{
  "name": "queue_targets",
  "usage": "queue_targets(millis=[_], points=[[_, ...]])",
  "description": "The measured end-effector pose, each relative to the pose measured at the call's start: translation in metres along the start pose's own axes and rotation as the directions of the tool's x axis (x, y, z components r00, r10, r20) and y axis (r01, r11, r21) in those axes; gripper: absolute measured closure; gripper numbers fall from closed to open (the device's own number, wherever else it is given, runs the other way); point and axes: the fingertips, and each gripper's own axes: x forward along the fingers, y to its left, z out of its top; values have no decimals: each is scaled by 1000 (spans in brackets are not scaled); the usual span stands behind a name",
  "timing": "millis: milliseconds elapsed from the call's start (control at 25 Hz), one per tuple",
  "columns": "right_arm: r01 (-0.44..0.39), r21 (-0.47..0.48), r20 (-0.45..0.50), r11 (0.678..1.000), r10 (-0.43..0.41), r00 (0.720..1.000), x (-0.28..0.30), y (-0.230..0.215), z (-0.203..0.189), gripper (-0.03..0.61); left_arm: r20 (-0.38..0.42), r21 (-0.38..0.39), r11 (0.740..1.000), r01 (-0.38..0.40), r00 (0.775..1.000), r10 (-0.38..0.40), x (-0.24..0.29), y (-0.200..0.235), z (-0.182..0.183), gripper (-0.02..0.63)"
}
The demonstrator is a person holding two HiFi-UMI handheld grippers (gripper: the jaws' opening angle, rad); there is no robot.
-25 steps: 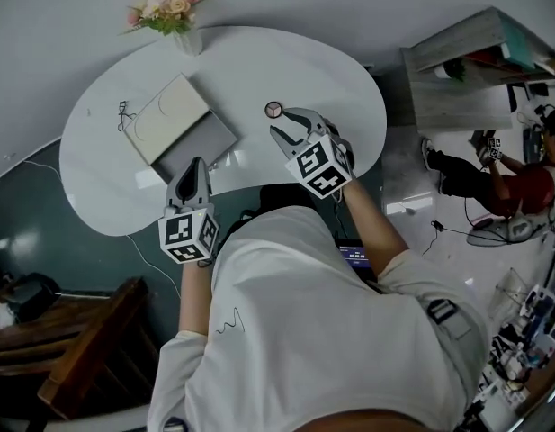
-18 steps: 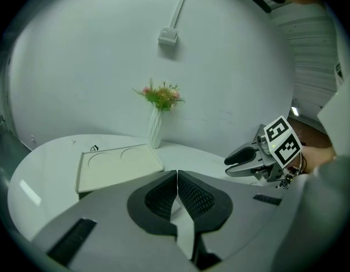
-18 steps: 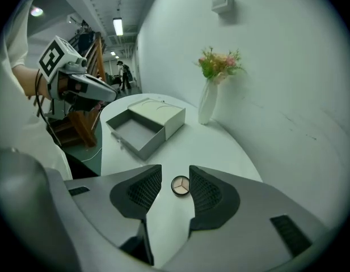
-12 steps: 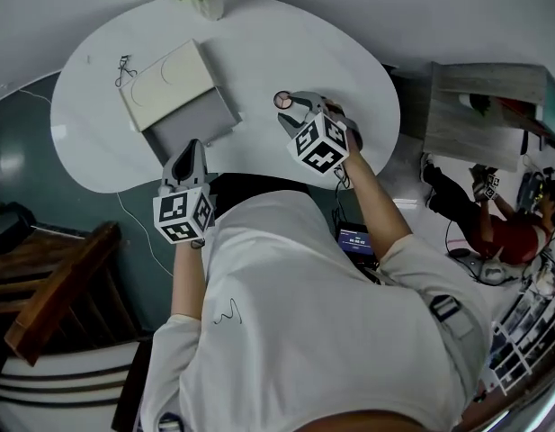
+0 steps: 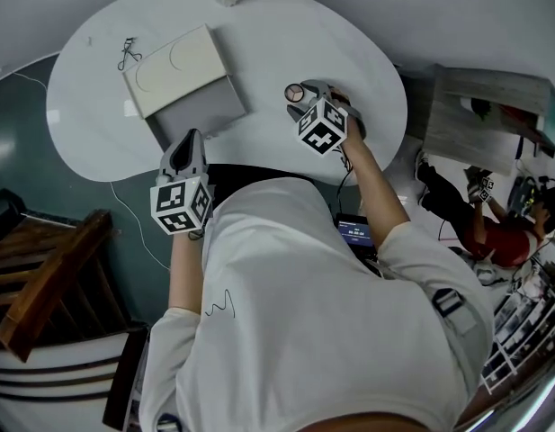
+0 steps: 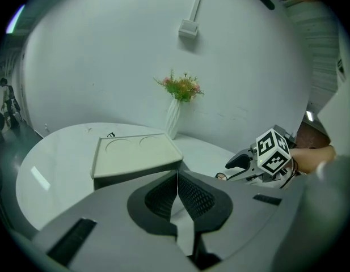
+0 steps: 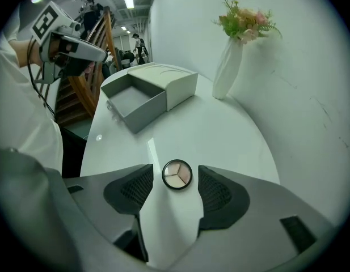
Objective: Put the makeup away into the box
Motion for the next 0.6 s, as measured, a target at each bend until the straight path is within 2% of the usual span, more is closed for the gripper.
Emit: queue_targets(millis=[240, 600], points=[[-57, 125, -5, 991, 58, 998, 12, 1, 0, 324, 27, -25, 1000, -6, 1000, 7, -3, 18, 8, 592], [-74, 182, -67, 981, 88, 994, 34, 0, -10, 318, 32, -78, 996, -44, 998, 46, -12, 34, -1, 592]])
